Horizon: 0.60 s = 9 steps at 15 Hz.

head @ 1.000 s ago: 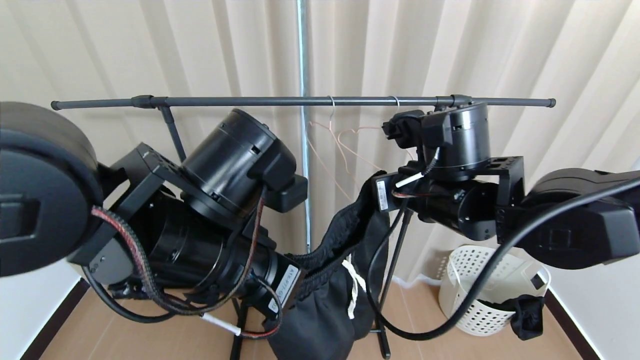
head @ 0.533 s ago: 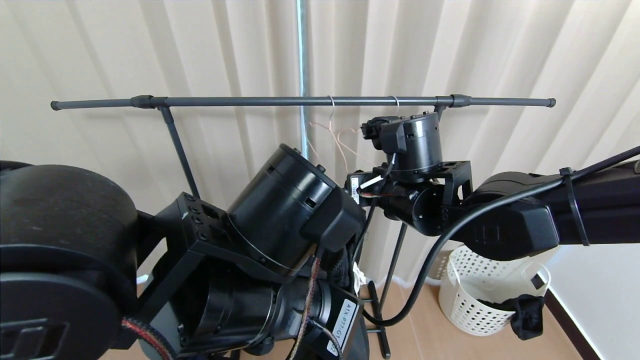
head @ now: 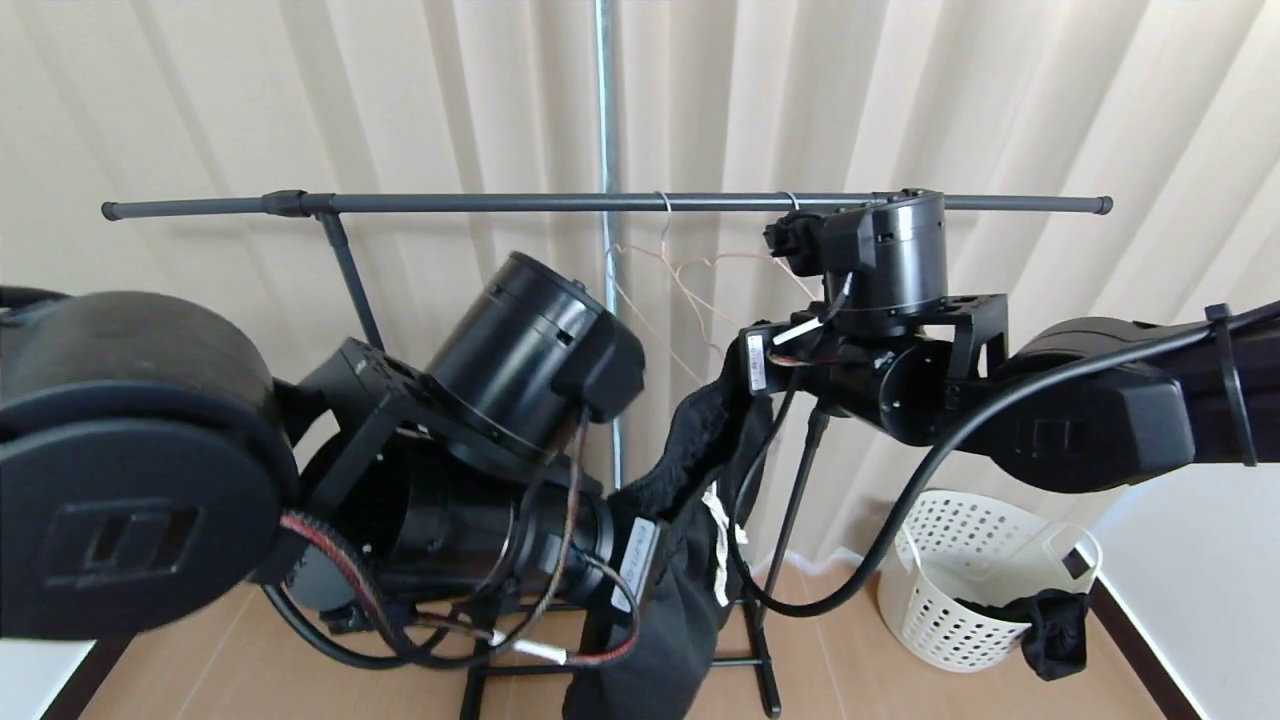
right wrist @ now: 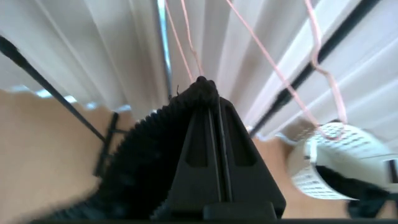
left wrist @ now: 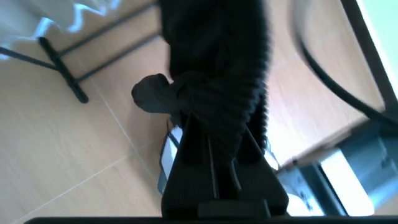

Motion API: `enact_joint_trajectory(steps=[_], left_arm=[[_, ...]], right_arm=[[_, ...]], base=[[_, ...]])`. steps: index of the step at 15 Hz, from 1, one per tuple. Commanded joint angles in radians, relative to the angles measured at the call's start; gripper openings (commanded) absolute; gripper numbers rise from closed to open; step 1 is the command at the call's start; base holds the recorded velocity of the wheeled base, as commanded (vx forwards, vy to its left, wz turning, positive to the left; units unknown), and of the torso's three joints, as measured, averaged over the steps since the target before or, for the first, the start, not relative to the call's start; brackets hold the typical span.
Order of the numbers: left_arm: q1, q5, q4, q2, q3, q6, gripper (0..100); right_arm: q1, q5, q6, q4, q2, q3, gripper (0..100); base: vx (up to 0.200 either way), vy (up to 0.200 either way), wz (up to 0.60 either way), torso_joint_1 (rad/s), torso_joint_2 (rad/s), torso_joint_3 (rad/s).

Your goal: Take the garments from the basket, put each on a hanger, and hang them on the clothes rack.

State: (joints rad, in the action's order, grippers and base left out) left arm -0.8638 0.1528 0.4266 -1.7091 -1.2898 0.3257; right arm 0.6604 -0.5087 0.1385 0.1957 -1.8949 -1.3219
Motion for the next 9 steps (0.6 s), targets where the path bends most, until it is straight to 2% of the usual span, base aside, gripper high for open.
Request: enact_joint_trajectory(steps=[1,4,9], left_arm=[[0.095,0.008,-0.002,-0.012,-0.075,-0.002,0],[0.115,0.01,-0.002,-0.069,-0.175,-0.004,0],[0.118,0.01,-0.002,-0.144,-0.244,-0.024,0]], right_arm=[[-0.028,0.001,-0.099,0.001,0.132,0.101,0],[-0.019,-0.001,-0.181,0.005,0.206,0.188,0],[-0.022,-0.001,-0.209,0.002,0.249,0.199,0]], base=[[0.0,0.0,0.0,0.0,0.0,0.0],[0.0,0.0,0.0,0.0,0.0,0.0],[0.0,0.0,0.0,0.0,0.0,0.0]])
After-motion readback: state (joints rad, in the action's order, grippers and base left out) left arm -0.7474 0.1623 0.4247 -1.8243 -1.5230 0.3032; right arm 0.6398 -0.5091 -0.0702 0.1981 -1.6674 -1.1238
